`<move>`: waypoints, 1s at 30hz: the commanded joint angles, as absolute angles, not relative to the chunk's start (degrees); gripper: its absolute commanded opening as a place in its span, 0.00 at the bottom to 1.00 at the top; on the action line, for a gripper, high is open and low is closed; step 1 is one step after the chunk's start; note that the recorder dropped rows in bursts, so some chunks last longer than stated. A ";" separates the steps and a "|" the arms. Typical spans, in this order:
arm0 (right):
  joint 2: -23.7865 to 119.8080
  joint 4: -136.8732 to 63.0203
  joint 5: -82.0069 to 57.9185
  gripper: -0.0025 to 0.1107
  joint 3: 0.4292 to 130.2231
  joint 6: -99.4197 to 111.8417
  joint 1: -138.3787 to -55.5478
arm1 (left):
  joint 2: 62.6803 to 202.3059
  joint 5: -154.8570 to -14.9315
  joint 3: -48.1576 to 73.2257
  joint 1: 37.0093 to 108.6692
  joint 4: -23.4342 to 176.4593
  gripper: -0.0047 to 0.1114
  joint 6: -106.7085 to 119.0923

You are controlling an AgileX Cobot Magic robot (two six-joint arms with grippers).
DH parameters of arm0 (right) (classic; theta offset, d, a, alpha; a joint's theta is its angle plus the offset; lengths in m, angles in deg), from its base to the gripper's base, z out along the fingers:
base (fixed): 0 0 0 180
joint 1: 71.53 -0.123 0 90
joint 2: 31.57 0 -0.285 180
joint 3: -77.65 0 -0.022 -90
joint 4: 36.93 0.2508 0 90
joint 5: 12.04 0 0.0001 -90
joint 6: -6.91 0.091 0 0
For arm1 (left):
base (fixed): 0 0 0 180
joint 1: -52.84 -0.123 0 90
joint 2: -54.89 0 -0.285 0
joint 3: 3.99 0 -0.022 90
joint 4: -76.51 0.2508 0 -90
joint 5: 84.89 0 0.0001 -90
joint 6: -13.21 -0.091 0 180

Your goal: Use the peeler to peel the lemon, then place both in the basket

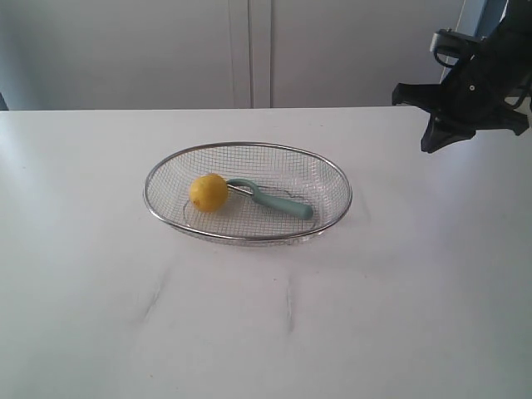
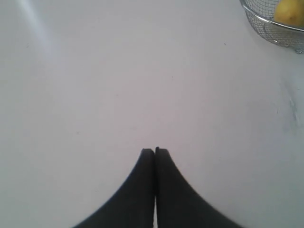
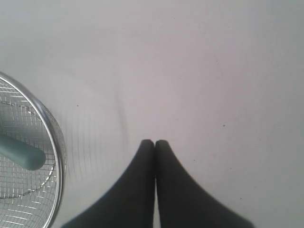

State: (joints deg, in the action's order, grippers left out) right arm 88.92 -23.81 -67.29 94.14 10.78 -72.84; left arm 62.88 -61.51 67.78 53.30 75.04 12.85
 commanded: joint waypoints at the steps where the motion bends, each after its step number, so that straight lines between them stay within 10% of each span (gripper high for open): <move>1: 88.12 -23.76 -66.92 0.02 94.00 10.64 -72.53 | 62.68 -65.43 72.84 53.59 75.25 0.04 12.75; 30: 88.12 -23.76 -66.93 0.02 94.00 10.64 -72.53 | 62.68 -70.28 73.23 53.59 76.13 0.04 12.76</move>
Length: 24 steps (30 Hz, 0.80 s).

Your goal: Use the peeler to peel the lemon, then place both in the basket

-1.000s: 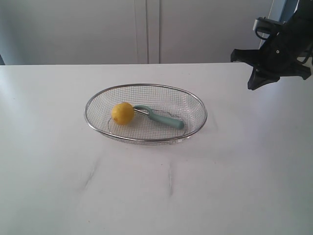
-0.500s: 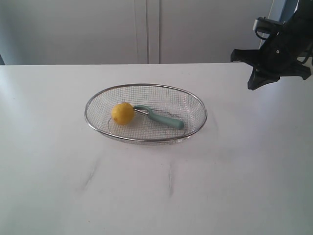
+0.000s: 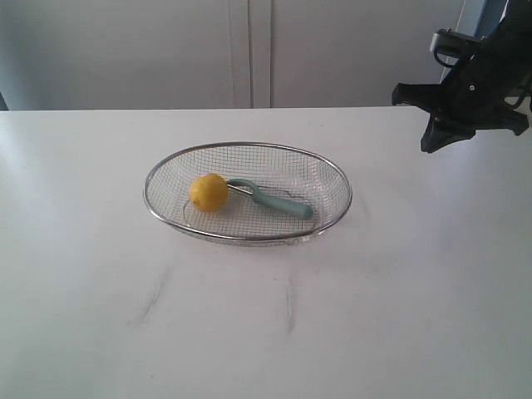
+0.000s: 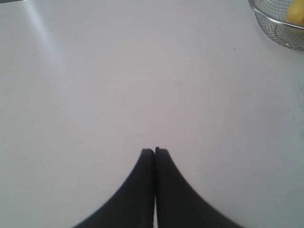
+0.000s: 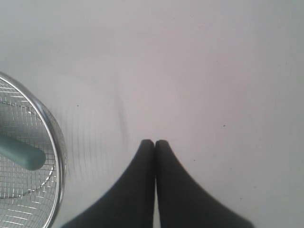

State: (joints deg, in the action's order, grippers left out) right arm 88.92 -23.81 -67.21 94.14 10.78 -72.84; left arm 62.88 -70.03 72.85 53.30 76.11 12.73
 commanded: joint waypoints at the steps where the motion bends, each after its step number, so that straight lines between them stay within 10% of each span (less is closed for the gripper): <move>1: 88.12 -23.76 -66.93 0.02 94.00 10.64 -72.53 | 62.68 -70.28 73.23 53.59 76.13 0.04 12.76; 24: 79.59 -23.78 -66.95 0.02 94.00 10.64 -72.68 | 62.68 -70.28 73.23 53.59 76.13 0.04 12.76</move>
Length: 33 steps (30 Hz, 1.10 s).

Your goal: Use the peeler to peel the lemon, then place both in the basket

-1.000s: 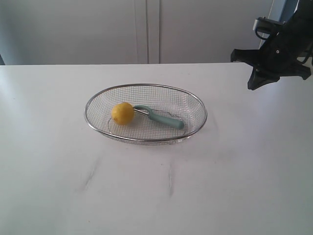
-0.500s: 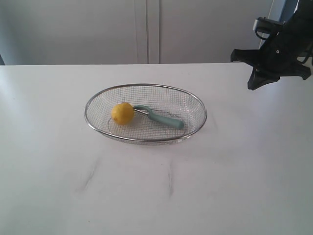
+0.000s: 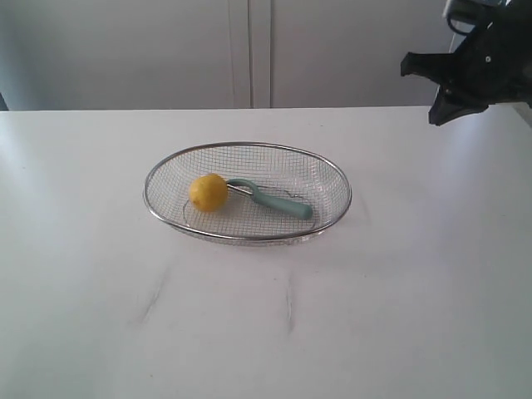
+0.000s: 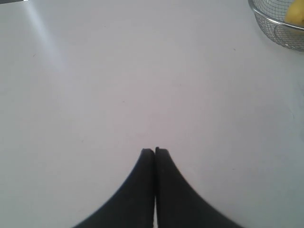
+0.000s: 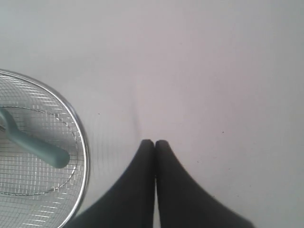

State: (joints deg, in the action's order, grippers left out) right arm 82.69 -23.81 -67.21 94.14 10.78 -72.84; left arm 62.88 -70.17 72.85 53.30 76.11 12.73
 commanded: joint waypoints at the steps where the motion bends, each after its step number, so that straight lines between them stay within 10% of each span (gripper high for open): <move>1: 78.72 -23.78 -66.82 0.02 94.00 10.64 -72.68 | 62.68 -70.28 73.23 53.59 76.13 0.04 12.76; 33: 50.65 -43.19 -57.98 0.02 80.73 9.49 -72.68 | 62.68 -70.28 73.23 53.59 76.13 0.04 12.76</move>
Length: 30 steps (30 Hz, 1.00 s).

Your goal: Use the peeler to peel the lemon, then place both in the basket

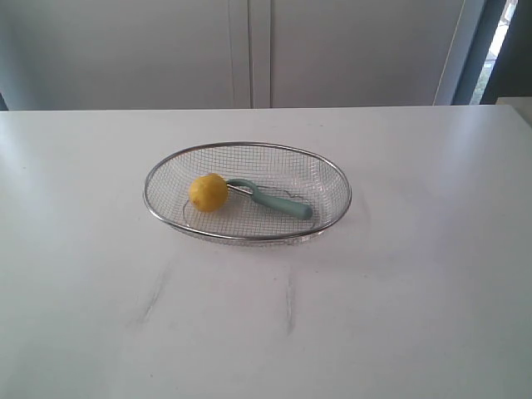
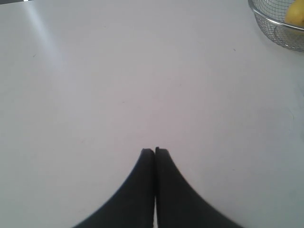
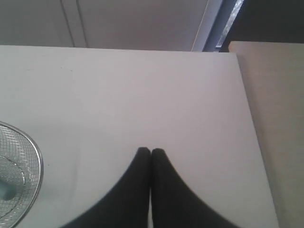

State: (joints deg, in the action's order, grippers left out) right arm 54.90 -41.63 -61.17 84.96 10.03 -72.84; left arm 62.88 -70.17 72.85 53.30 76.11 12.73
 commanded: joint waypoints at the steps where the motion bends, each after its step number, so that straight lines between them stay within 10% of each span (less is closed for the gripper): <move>1: 49.72 -43.19 -56.95 0.02 79.56 9.49 -72.68 | 62.68 -70.28 73.23 53.59 76.13 0.04 12.76; 30: 18.53 -43.19 -36.74 0.02 37.82 9.72 -72.68 | 62.68 -70.28 73.23 53.59 76.13 0.04 12.76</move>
State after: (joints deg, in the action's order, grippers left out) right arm 20.25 -42.73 -38.20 39.82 9.92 -72.84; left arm 62.88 -70.21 72.85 53.30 76.11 12.73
